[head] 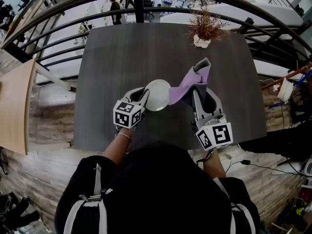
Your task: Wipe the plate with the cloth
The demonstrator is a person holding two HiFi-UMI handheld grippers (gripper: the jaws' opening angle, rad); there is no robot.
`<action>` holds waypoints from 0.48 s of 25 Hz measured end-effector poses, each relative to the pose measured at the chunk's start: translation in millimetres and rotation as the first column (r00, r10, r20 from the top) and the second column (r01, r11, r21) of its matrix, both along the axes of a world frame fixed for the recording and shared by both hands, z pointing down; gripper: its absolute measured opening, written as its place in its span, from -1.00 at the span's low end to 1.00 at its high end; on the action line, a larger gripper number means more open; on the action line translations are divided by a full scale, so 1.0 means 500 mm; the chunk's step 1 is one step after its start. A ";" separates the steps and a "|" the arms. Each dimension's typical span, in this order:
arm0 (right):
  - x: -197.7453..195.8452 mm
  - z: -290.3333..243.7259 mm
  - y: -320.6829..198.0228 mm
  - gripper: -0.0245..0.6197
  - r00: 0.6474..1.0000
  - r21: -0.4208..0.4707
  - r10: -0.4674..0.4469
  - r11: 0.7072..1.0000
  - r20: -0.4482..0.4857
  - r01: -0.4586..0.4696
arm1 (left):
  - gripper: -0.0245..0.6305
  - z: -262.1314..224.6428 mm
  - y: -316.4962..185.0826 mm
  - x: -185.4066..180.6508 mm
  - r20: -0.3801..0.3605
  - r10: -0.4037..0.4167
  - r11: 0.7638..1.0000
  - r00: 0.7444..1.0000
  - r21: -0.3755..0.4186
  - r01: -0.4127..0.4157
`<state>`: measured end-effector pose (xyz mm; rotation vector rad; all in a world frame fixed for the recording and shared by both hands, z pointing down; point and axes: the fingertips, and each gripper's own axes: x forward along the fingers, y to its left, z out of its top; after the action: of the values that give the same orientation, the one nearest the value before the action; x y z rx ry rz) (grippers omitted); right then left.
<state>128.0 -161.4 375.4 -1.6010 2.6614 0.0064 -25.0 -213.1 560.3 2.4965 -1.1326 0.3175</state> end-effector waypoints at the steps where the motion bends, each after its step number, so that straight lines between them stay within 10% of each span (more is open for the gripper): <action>1: 0.000 0.000 0.001 -0.73 1.000 0.000 0.000 1.000 -0.001 0.000 | -0.82 0.004 0.000 0.000 0.002 -0.002 1.000 1.000 -0.006 0.002; 12: 0.004 0.000 0.009 -0.73 1.000 -0.009 0.009 1.000 -0.004 -0.009 | -0.78 0.046 0.000 -0.020 -0.033 -0.061 0.993 0.998 -0.108 0.057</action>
<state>130.0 -157.1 375.2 -1.6174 2.6609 -0.0020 -34.9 -213.3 583.5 2.3616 -1.1425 0.3073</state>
